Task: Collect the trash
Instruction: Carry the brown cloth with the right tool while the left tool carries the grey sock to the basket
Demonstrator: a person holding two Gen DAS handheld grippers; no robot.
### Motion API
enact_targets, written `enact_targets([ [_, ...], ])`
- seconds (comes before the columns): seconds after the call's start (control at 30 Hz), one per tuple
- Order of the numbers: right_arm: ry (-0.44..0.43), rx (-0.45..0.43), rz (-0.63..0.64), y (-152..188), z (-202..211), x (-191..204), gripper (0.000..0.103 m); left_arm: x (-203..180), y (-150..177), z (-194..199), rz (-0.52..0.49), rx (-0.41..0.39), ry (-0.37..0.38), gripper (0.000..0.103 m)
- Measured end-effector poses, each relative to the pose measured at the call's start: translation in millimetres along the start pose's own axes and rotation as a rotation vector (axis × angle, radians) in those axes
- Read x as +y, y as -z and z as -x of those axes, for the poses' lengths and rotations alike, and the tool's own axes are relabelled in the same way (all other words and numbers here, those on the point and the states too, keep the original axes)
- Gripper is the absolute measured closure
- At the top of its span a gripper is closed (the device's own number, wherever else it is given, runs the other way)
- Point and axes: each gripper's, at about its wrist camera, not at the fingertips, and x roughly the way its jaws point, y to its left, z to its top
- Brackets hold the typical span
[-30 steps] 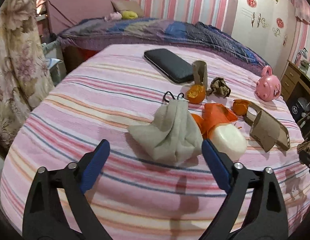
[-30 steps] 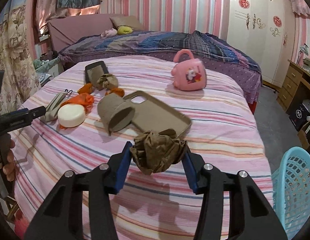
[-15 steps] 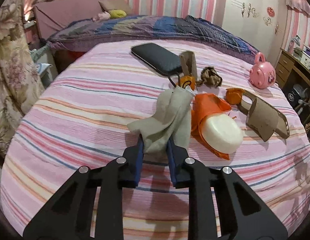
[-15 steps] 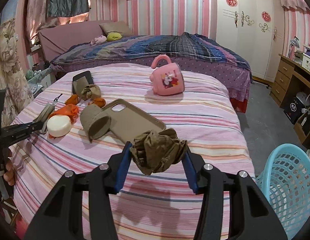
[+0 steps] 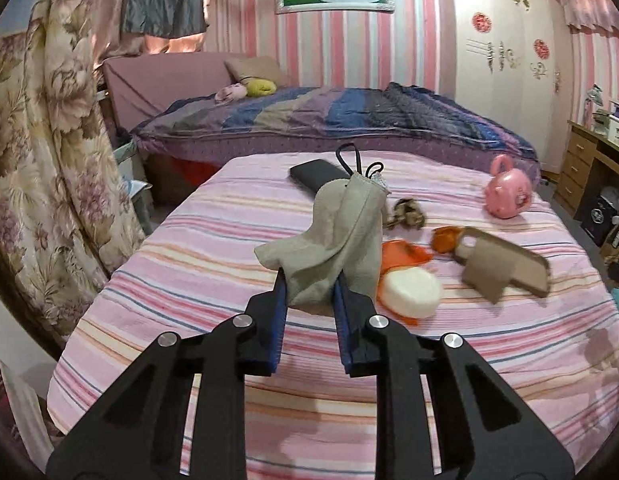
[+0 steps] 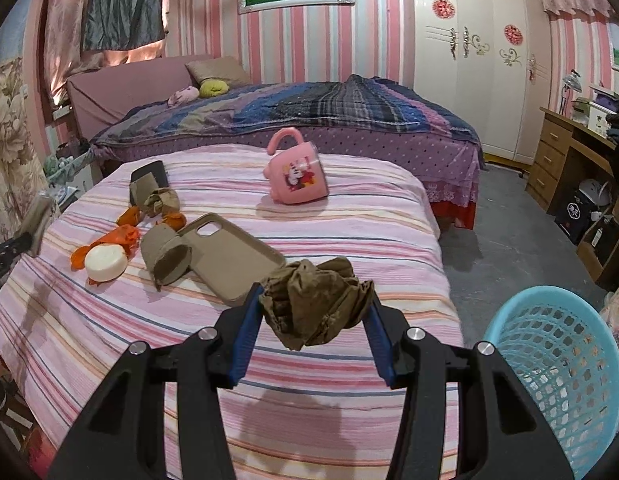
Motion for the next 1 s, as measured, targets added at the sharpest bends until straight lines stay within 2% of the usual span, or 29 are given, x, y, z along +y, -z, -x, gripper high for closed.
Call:
enact_targets([
  [0.33, 0.043, -0.04, -0.061, 2.8, 25.1, -41.7, 0.054, -70.7, 9.2, 39.8, -0.061, -0.045, 0.083, 0.082],
  [0.47, 0.068, -0.052, -0.079, 5.9, 37.8, -65.1, 0.054, -105.3, 14.9, 50.7, -0.098, -0.046, 0.143, 0.082],
  [1.0, 0.244, -0.084, -0.242, 38.3, 97.8, -185.7, 0.054, -221.5, 27.0, 75.0, -0.202, -0.038, 0.356, 0.082],
])
